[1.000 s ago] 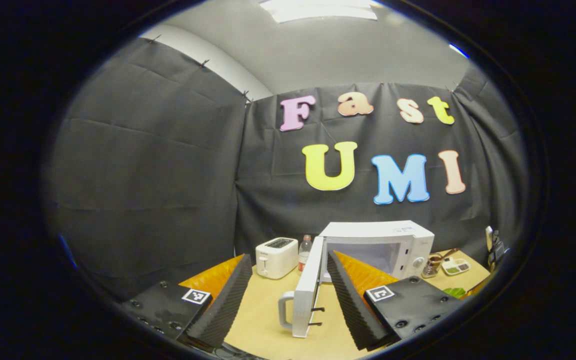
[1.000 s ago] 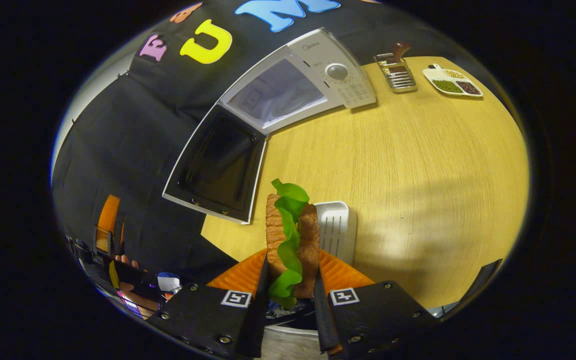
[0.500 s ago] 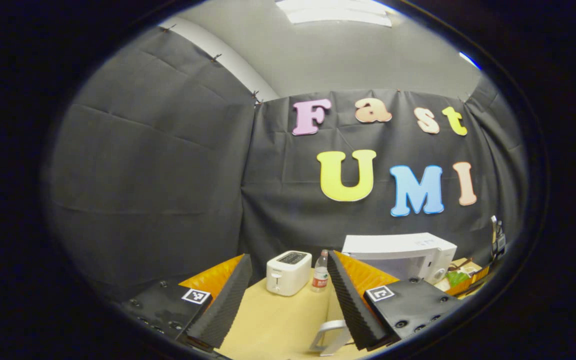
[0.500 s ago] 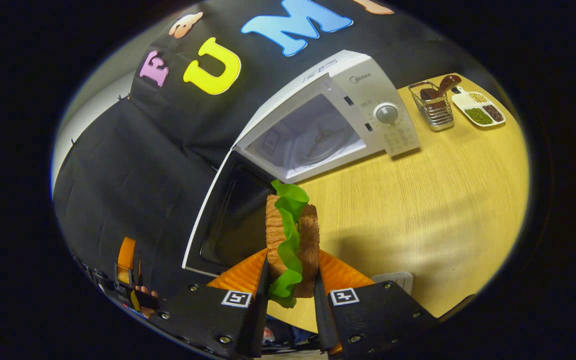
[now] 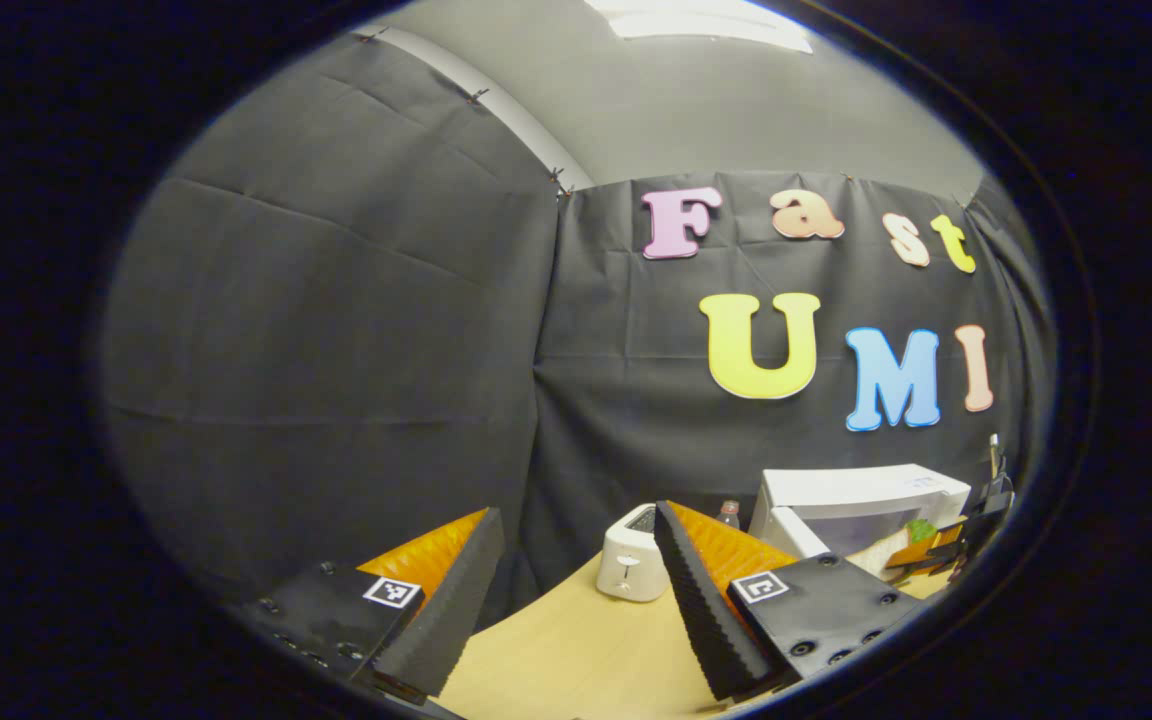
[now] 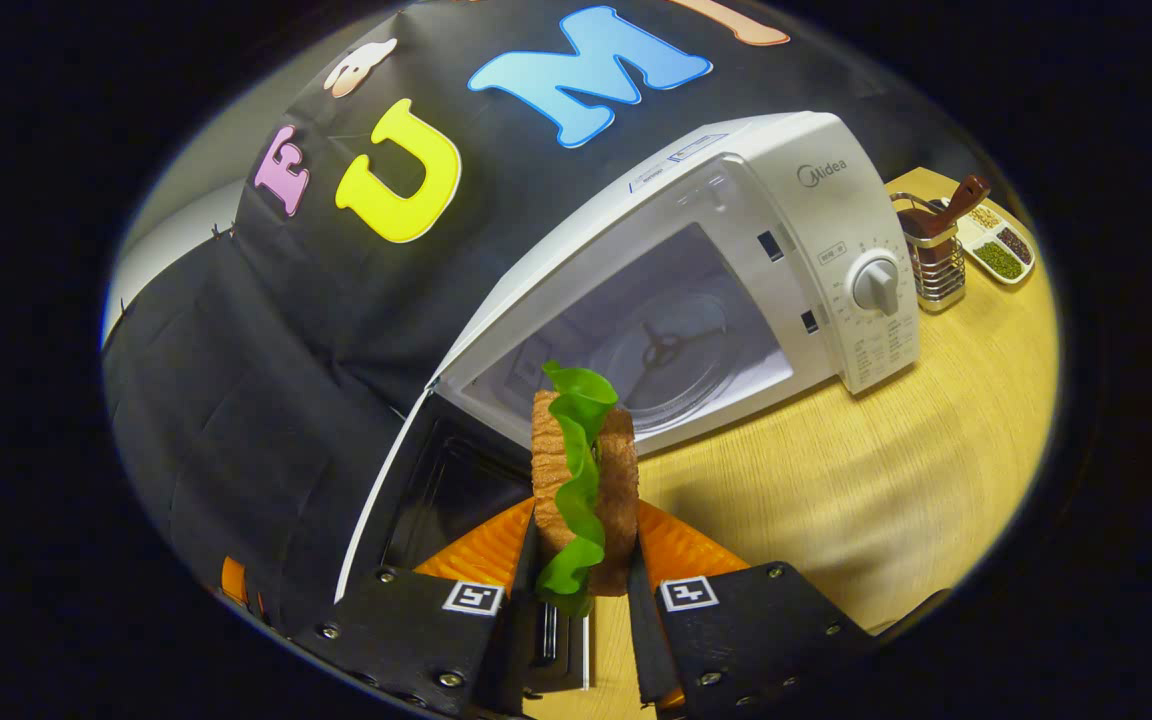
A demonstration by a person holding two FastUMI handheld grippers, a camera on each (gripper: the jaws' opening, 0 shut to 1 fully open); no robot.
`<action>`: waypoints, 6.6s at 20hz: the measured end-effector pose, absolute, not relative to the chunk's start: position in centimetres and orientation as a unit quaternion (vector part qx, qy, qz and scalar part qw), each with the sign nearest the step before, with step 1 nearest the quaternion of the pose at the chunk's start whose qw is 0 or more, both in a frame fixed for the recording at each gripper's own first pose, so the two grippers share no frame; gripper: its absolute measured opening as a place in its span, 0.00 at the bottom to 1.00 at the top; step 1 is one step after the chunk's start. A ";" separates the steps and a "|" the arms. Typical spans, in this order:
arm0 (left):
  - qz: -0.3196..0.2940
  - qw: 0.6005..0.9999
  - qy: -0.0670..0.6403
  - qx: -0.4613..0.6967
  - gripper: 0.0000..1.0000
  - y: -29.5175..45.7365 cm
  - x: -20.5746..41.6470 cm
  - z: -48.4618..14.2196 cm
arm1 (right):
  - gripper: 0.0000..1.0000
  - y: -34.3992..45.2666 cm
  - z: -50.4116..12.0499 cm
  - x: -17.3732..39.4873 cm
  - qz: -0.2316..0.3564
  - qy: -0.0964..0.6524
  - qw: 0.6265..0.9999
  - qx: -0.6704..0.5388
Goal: Open the microwave oven with the left hand, put the food in, and close the microwave oven.
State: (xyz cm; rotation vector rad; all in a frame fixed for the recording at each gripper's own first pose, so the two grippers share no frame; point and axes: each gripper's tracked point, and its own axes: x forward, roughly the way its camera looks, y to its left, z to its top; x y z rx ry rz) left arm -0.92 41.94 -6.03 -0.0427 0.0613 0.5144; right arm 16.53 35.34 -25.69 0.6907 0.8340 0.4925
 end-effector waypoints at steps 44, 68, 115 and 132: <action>0.146 0.971 0.191 0.003 0.91 32.9 3.5 -22.8 | 0.98 22.9 -16.7 19.3 0.095 0.166 0.978 0.084; 0.128 0.968 0.218 -0.006 0.07 23.1 3.0 -24.1 | 0.93 12.3 -9.7 9.2 0.156 0.124 0.980 0.021; -0.137 0.971 0.195 -0.010 0.07 2.6 25.0 -24.6 | 0.98 1.0 -9.3 8.9 -0.044 0.137 0.989 0.013; -0.125 0.973 0.192 -0.036 0.07 2.0 31.6 -25.4 | 0.93 -0.1 -9.6 8.3 -0.111 0.140 0.984 0.011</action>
